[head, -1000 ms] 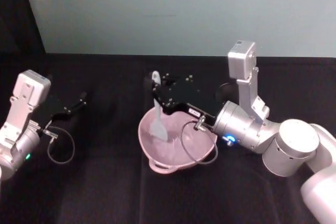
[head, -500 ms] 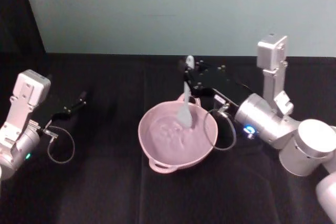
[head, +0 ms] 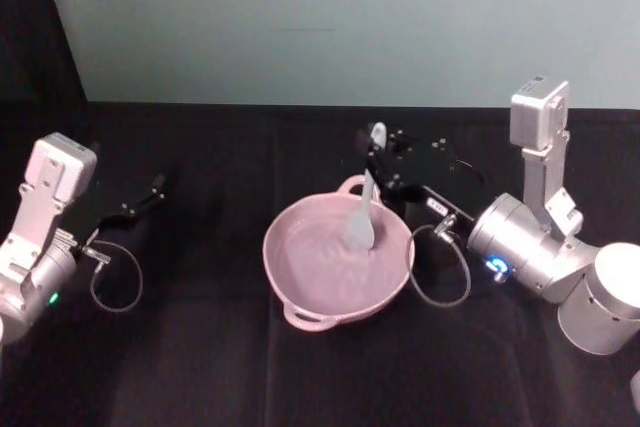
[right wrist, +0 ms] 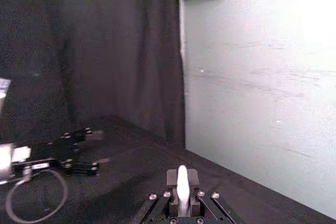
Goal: Use the one hand to pick up the spoon and stir the clear water in the bowl.
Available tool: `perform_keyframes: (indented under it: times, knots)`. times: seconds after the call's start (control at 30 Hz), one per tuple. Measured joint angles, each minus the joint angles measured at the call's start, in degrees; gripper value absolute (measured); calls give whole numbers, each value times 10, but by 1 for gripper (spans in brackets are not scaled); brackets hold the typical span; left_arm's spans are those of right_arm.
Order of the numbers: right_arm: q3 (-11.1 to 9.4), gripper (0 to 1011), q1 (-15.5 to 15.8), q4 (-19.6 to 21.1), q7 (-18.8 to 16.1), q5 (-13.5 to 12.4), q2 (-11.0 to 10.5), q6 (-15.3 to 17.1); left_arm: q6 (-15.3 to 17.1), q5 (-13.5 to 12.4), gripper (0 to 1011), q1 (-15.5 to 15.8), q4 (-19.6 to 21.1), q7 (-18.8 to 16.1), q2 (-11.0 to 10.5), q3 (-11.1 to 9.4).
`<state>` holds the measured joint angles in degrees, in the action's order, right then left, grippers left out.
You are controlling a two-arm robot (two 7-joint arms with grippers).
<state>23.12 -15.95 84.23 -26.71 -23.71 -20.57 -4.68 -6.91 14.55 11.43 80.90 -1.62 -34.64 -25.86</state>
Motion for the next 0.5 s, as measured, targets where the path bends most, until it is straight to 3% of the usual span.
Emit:
perform_keyframes:
  times: [0.5]
  knots:
    - [55, 113, -8, 21, -27, 14, 17, 15, 0, 0, 1011, 0, 0, 0, 0, 0]
